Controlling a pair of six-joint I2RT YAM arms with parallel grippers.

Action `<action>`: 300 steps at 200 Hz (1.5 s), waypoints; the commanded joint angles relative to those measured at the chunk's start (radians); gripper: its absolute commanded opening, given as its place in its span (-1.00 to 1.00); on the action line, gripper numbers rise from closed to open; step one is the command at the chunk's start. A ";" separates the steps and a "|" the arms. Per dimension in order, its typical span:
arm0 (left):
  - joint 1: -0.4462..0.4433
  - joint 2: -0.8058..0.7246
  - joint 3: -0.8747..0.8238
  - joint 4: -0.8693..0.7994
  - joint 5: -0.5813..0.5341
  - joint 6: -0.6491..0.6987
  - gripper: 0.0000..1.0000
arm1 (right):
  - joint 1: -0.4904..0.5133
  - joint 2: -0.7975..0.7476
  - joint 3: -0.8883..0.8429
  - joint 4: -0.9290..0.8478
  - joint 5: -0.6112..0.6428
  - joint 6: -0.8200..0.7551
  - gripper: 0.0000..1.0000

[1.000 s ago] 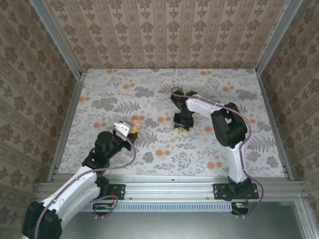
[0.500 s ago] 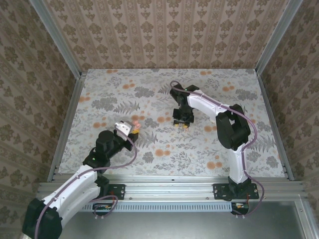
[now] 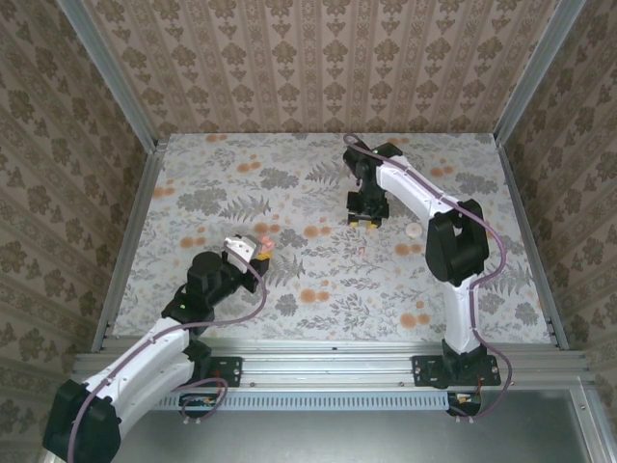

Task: Insert wireless bluetooth earbuds into charging case

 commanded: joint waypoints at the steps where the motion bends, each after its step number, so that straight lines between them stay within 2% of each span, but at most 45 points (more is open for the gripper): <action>1: 0.007 -0.016 0.026 0.024 0.008 0.005 -0.82 | 0.004 0.051 0.024 -0.077 0.029 -0.038 -0.21; 68: 0.009 -0.023 0.035 0.010 0.001 0.009 -0.82 | 0.010 0.112 0.018 -0.062 -0.003 -0.037 -0.19; 123: 0.009 -0.029 0.035 0.008 -0.002 0.009 -0.81 | 0.011 0.102 -0.085 -0.007 -0.024 0.041 -0.20; 217: 0.010 -0.025 0.033 0.009 0.000 0.009 -0.81 | 0.014 0.123 -0.146 0.059 -0.068 0.050 -0.22; 300: 0.010 -0.025 0.035 0.003 -0.001 0.011 -0.81 | 0.020 0.144 -0.169 0.067 -0.064 0.053 -0.33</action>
